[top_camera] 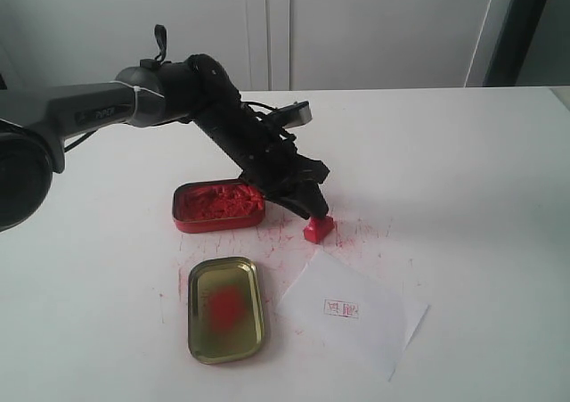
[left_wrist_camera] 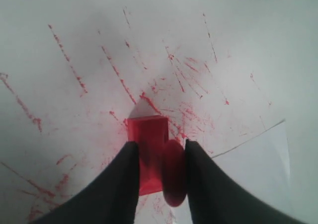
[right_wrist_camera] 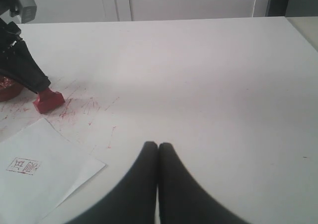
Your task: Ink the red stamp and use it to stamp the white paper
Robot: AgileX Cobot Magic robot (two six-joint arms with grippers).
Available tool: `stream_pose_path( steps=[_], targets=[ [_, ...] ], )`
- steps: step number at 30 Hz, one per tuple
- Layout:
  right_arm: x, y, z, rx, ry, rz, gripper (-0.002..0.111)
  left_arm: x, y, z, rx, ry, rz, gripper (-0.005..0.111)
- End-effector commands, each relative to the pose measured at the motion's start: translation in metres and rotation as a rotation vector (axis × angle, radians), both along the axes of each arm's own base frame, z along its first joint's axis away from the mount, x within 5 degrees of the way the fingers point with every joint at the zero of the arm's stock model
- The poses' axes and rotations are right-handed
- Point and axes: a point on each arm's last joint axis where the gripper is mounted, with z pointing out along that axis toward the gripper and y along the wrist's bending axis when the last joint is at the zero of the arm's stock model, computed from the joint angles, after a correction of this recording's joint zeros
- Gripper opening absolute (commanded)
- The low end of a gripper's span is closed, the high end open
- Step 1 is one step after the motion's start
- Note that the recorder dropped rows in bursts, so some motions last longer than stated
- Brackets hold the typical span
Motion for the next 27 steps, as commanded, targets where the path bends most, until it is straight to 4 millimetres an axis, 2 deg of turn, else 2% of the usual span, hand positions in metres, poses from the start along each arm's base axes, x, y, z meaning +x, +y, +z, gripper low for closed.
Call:
stream_pose_path(
  steps=[1, 6, 20, 27],
  targets=[
    [0.000, 0.000, 0.000, 0.002, -0.016, -0.007, 0.000, 0.001, 0.002, 0.010, -0.010, -0.018, 0.009, 0.038],
    [0.000, 0.000, 0.000, 0.002, -0.016, -0.007, 0.000, 0.003, 0.006, 0.023, 0.023, -0.099, 0.010, 0.038],
    [0.000, 0.000, 0.000, 0.002, -0.016, -0.007, 0.000, 0.007, 0.015, 0.016, 0.151, -0.183, -0.027, 0.038],
    [0.000, 0.000, 0.000, 0.002, -0.016, -0.007, 0.000, 0.009, 0.017, 0.021, 0.167, -0.221, -0.025, 0.038]
  ],
)
